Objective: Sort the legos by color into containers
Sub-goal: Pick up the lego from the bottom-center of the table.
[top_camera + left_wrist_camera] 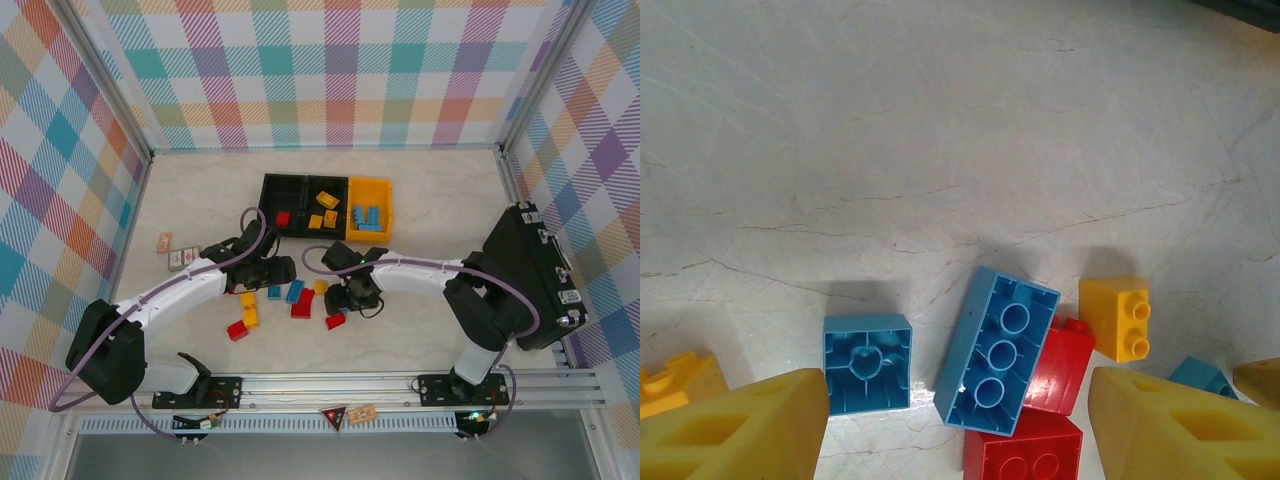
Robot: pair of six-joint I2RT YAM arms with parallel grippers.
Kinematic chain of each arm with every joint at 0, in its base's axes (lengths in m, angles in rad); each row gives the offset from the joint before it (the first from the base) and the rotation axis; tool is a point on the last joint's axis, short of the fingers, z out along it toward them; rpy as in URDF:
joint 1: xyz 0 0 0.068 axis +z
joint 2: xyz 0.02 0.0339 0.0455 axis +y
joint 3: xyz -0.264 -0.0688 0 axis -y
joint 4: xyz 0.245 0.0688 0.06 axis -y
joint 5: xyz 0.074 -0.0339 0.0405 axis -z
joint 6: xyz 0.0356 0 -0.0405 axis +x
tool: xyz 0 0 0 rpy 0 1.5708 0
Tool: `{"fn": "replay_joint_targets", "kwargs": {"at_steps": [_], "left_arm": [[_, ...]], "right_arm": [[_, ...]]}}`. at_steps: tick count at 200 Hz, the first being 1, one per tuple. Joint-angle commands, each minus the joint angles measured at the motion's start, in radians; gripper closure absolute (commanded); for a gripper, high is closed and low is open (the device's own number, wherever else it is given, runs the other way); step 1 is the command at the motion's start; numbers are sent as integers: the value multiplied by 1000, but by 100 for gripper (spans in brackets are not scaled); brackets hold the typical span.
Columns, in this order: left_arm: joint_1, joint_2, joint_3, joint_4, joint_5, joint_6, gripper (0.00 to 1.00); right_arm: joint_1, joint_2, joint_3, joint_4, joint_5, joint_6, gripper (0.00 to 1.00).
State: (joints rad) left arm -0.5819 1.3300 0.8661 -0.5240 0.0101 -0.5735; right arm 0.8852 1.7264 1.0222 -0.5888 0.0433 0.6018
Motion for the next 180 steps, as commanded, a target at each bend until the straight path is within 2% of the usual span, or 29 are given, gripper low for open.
{"fn": "replay_joint_targets", "kwargs": {"at_steps": [1,27,62,87,133,180], "left_arm": [[-1,-22,-18,-16,3,-15,31],[-1,-16,-22,-12,4,-16,31],[-1,-6,-21,1,13,-18,31],[-1,1,-15,10,19,-20,31],[-1,17,4,18,29,-17,31],[-1,25,14,30,40,-27,31]], "right_arm": [[5,23,18,-39,39,-5,36],[5,27,21,-49,71,0,51],[-4,4,27,-69,114,-5,63],[-32,-38,31,-78,144,-16,66],[-129,-113,95,-88,166,-87,66],[-267,-56,274,-78,196,-191,66]]}}
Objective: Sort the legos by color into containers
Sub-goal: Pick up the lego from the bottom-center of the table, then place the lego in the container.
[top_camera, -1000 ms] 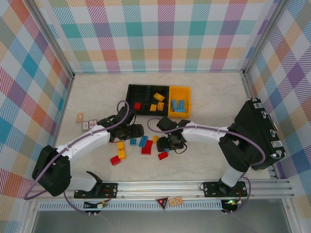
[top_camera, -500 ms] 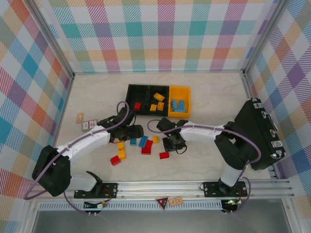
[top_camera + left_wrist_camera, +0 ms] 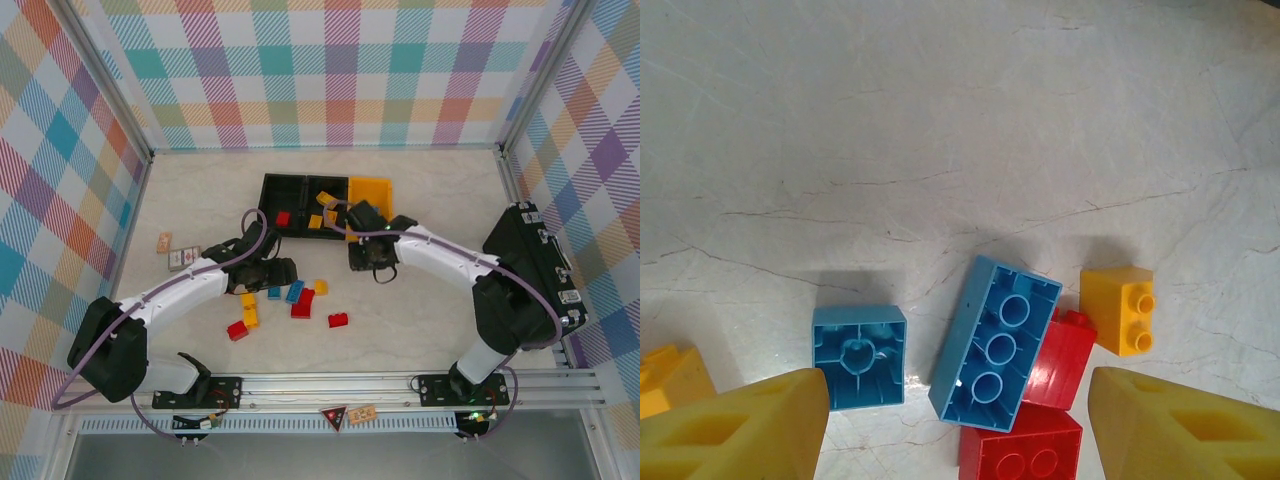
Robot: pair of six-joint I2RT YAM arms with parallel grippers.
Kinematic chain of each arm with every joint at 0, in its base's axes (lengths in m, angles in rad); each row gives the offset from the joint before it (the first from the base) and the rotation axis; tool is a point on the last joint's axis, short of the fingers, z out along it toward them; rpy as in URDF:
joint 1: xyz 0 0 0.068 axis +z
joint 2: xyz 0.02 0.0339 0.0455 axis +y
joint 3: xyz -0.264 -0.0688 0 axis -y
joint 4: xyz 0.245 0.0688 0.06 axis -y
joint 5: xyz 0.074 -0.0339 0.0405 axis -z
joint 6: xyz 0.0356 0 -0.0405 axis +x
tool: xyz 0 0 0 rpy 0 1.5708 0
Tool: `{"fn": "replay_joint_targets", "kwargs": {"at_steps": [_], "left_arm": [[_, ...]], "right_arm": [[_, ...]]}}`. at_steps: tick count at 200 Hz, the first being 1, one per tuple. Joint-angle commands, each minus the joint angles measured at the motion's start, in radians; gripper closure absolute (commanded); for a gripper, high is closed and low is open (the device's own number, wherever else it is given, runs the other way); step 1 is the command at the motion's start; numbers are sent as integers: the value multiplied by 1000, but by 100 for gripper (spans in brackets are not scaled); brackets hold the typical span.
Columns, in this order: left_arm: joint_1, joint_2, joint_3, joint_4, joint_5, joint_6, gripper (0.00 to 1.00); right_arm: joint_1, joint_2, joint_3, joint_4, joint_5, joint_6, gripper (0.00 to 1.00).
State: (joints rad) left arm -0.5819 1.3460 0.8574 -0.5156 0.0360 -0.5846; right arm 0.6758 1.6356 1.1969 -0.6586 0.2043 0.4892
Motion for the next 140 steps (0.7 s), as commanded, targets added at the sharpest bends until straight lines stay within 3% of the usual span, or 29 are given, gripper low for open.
{"fn": "replay_joint_targets", "kwargs": {"at_steps": [1,45,140], "left_arm": [[-1,9,24,21,15,-16,31],[-2,-5,16,35,18,-30,31],[-4,-23,-1,33,6,-40,31]], "right_arm": [[-61,39,104,-9,35,-80,66],[-151,226,333,-20,48,-130,65],[-209,550,714,-129,145,-152,61]]}}
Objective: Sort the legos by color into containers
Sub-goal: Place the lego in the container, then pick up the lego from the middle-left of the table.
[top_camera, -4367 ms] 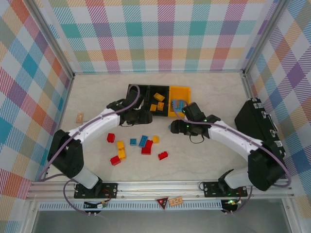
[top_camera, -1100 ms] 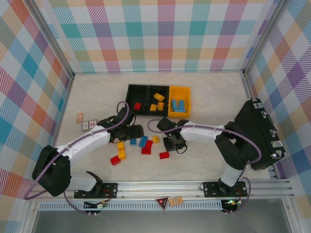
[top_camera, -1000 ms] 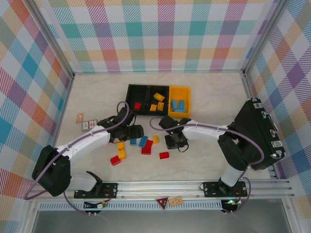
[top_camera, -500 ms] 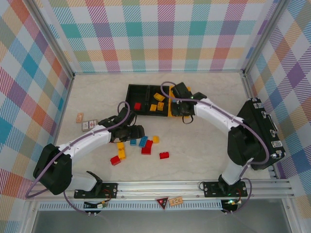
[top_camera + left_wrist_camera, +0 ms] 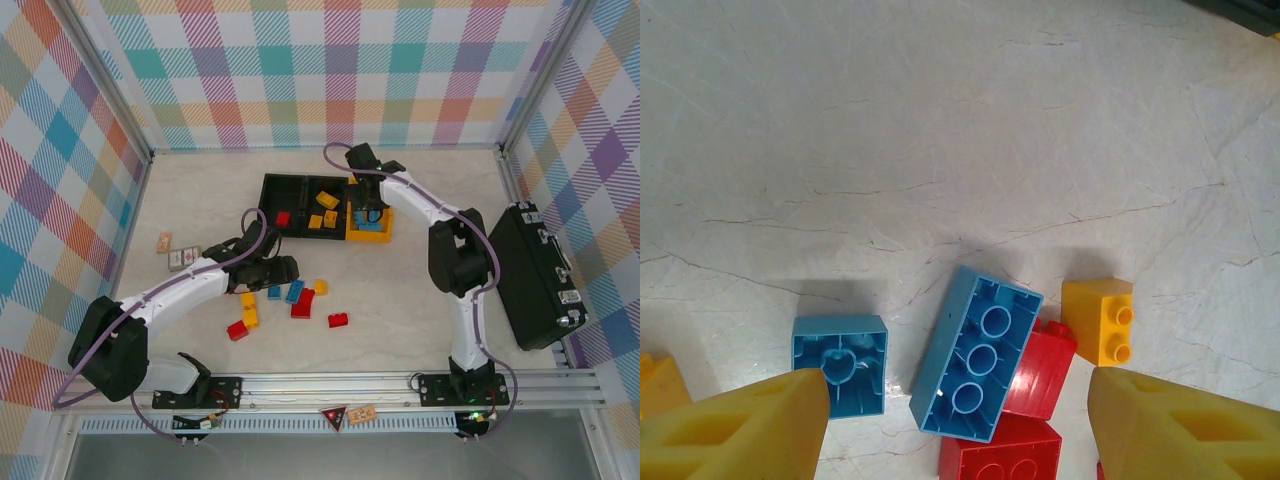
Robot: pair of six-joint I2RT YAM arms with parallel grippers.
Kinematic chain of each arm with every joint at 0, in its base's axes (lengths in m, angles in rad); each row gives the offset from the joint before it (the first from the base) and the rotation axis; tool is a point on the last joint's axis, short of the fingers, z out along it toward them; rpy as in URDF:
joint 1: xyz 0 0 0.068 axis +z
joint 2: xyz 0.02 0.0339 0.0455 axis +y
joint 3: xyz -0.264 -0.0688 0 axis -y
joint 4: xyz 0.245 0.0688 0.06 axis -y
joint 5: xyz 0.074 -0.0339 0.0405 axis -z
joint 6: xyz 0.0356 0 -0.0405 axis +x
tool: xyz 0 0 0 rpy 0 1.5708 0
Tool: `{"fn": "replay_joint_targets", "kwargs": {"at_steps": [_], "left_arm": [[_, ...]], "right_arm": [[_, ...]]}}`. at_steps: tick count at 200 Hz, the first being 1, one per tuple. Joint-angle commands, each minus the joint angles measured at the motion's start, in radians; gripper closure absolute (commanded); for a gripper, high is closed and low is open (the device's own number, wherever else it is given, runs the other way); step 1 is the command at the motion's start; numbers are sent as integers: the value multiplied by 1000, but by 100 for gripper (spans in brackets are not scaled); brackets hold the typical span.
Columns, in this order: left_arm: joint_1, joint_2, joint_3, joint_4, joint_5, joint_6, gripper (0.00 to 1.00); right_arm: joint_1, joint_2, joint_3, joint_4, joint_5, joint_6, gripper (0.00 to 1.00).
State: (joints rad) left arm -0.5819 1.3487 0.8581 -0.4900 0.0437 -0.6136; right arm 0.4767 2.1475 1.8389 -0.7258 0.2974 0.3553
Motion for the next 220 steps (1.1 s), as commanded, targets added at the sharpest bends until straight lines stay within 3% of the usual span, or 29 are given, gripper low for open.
{"fn": "replay_joint_targets", "kwargs": {"at_steps": [1,24,44,83,180,220], "left_arm": [[-3,-26,-2,8,-1,-11,31],[-4,-26,-8,7,-3,-12,31],[-3,-31,-9,3,-7,-12,31],[-2,-39,-8,-4,-15,-12,31],[8,-62,8,-94,-108,-37,30],[53,-58,50,-197,-210,-20,30]], "right_arm": [[-10,40,75,-62,54,-18,61],[-9,68,115,-81,77,-19,59],[-9,69,123,-83,85,-18,52],[-3,-10,86,-59,51,-13,47],[29,-468,-416,154,-155,27,40],[54,-606,-604,238,-278,45,38]]}}
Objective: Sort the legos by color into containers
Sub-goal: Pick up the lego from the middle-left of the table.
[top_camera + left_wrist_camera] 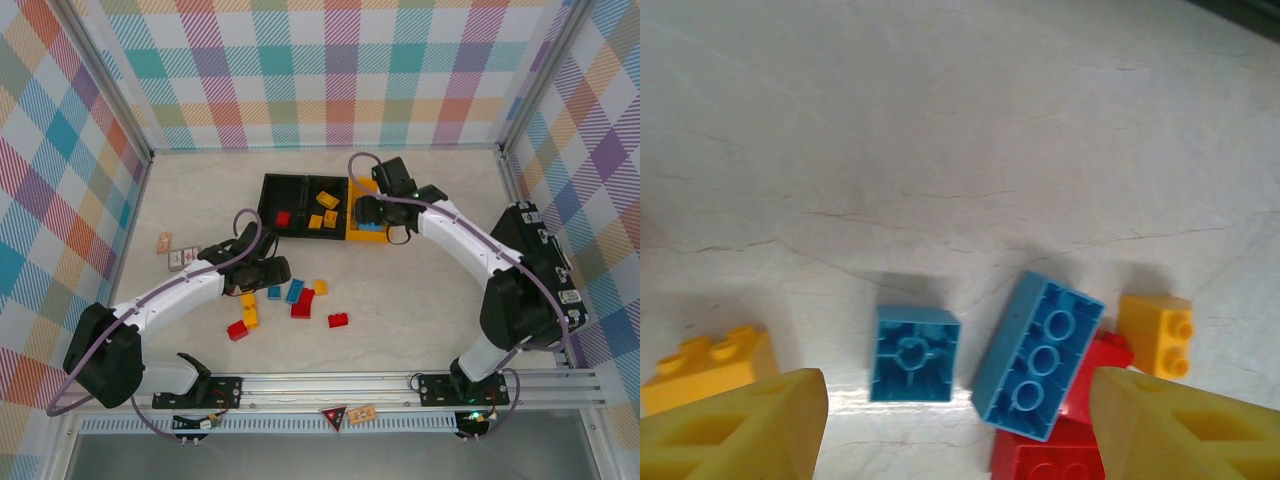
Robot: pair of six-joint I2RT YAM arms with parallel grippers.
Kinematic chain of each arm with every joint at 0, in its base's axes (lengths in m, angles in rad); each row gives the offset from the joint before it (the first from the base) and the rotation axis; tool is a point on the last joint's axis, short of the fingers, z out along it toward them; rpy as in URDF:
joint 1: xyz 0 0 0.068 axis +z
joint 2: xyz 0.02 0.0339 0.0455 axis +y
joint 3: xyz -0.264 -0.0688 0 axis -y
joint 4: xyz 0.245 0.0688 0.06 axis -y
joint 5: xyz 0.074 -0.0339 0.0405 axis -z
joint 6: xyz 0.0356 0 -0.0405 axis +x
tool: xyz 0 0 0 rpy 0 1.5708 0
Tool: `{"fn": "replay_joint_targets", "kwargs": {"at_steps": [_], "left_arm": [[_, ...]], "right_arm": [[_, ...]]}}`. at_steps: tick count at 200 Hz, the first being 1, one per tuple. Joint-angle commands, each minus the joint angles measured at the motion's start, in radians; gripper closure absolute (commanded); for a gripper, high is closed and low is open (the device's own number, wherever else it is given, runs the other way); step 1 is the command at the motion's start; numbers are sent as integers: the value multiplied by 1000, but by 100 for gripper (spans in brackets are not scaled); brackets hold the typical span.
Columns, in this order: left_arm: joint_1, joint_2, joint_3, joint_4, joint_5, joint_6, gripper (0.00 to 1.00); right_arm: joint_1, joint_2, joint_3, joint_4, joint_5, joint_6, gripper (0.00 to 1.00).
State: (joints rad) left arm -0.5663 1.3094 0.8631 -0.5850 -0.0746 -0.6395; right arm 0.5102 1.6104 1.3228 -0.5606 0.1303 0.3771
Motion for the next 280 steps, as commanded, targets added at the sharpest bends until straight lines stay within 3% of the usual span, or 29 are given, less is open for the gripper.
{"fn": "replay_joint_targets", "kwargs": {"at_steps": [1,77,135,192,210,243,280], "left_arm": [[39,-18,46,-104,-95,7,30],[212,84,56,-155,-203,59,27],[256,172,55,-111,-210,77,26],[282,255,37,-65,-193,93,23],[284,281,33,-50,-170,93,29],[284,272,24,-41,-137,96,54],[283,249,38,-50,-103,102,70]], "right_arm": [[23,-73,-92,76,-115,23,38],[135,-266,-339,186,-301,4,36],[170,-320,-435,256,-447,16,35],[202,-270,-445,307,-477,47,34],[211,-250,-442,319,-480,56,34],[222,-233,-449,341,-472,70,35],[223,-221,-454,354,-466,80,35]]}}
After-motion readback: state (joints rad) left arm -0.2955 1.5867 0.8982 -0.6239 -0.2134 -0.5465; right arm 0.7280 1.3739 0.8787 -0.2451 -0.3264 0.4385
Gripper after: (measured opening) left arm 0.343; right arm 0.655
